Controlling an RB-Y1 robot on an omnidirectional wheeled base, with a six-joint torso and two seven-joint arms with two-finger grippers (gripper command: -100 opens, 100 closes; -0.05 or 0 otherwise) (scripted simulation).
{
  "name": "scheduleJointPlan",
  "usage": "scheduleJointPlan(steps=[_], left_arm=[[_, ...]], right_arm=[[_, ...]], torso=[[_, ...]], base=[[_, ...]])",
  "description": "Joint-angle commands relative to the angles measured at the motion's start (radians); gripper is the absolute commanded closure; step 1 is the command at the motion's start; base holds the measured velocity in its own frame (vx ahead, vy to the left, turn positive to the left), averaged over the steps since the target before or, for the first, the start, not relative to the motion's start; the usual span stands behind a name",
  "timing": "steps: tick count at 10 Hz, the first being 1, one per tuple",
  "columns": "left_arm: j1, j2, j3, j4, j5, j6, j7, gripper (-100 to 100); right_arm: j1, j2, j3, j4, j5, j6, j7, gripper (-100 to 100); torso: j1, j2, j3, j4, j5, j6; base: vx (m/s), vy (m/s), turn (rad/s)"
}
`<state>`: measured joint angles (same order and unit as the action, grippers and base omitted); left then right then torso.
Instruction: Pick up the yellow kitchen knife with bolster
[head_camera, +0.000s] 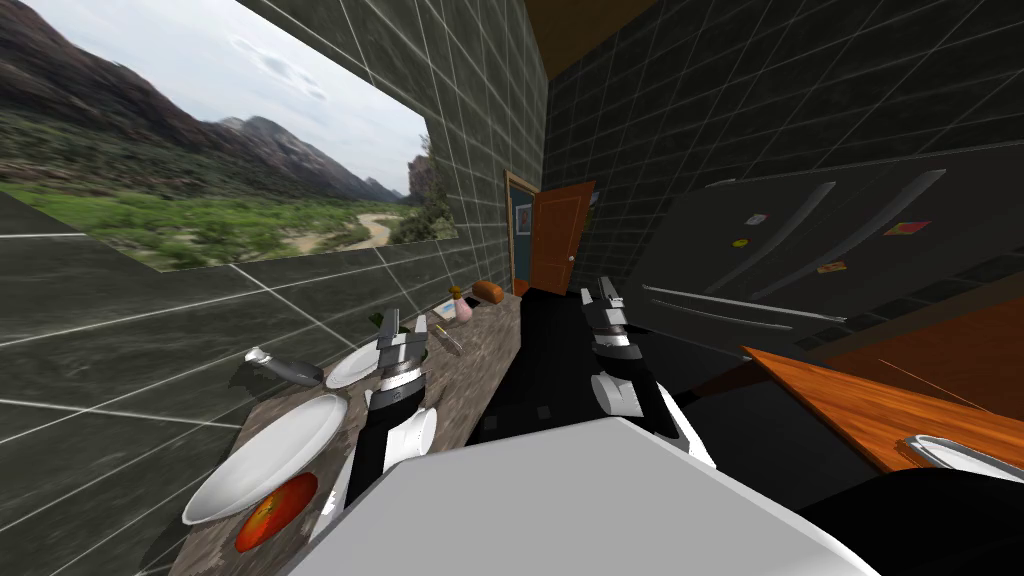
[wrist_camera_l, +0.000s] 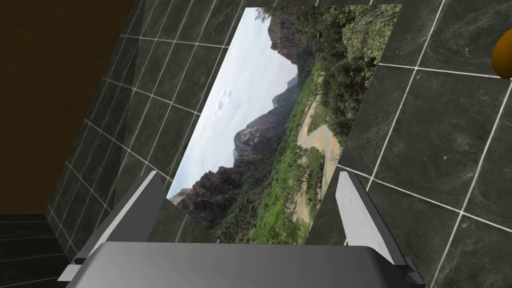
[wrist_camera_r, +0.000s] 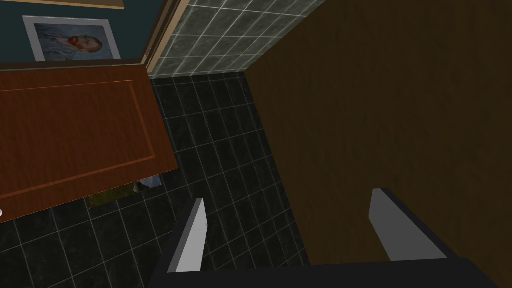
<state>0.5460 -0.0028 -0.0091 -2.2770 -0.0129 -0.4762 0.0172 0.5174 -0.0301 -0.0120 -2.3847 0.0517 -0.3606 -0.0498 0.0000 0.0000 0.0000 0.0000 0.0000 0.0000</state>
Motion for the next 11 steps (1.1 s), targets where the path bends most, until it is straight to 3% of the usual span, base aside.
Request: scheduleJointPlan(steps=[1, 5, 6, 11], left_arm=[[0.001, 0.035, 0.004, -0.001, 0.008, 0.021, 0.002, -100], [-0.006, 0.142, 0.029, 0.002, 0.055, 0.129, 0.007, -100], [-0.006, 0.142, 0.029, 0.002, 0.055, 0.147, 0.007, -100], [-0.02, 0.216, 0.062, 0.014, 0.117, 0.285, 0.003, -100]], right_arm=[[0.0, 0.0, 0.0, 0.0, 0.0, 0.0, 0.0, 0], [0.0, 0.0, 0.0, 0.0, 0.0, 0.0, 0.0, 0], [0.0, 0.0, 0.0, 0.0, 0.0, 0.0, 0.0, 0], [0.0, 0.0, 0.0, 0.0, 0.0, 0.0, 0.0, 0]], torso=[[0.0, 0.0, 0.0, 0.0, 0.0, 0.0], [-0.007, 0.001, 0.001, 0.0, -0.002, 0.0], [-0.009, 0.001, 0.001, 0.0, -0.002, 0.0], [-0.006, 0.001, 0.0, 0.0, -0.001, 0.0]], base=[[-0.003, -0.026, 0.016], [-0.01, -0.102, 0.023], [0.0, -0.114, 0.012], [-0.014, -0.091, 0.004]])
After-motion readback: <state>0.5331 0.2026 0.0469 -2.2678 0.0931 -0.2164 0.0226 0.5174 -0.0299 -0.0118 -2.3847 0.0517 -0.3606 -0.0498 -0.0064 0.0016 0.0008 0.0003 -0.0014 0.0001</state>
